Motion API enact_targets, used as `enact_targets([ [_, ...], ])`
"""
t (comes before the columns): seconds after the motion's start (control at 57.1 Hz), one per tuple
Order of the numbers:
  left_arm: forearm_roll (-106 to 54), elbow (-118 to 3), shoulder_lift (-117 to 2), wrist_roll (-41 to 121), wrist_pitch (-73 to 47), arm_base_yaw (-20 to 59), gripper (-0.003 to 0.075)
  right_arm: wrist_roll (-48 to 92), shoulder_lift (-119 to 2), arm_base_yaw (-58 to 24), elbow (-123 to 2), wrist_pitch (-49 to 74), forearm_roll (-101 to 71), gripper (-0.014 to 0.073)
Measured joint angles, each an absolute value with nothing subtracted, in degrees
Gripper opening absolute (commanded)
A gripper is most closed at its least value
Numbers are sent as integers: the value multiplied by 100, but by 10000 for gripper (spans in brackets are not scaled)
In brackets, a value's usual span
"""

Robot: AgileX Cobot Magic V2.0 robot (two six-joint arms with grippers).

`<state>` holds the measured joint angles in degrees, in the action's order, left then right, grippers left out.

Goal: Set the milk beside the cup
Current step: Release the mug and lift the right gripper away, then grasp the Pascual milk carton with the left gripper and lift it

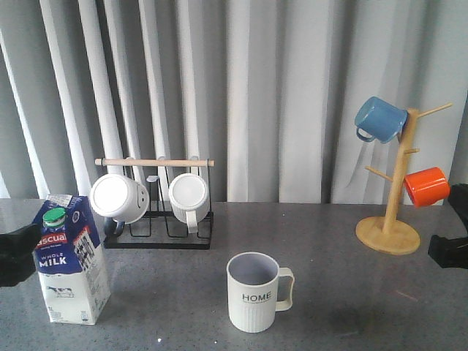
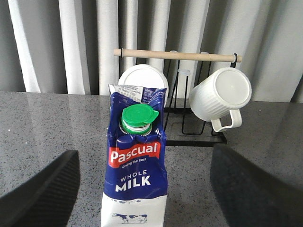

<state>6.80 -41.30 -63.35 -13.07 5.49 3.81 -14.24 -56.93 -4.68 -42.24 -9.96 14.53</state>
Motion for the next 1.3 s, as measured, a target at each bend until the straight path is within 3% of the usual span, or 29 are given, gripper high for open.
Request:
enact_targets([
  [0.964, 680, -4167, -6343, -1370, 817, 381, 552, -1503, -5684, -468, -4219, -834, 1473, -8],
  [1.296, 680, -5819, -7210, -1456, 319, 381, 552, -1503, -5684, -468, -4219, -834, 1473, -8],
])
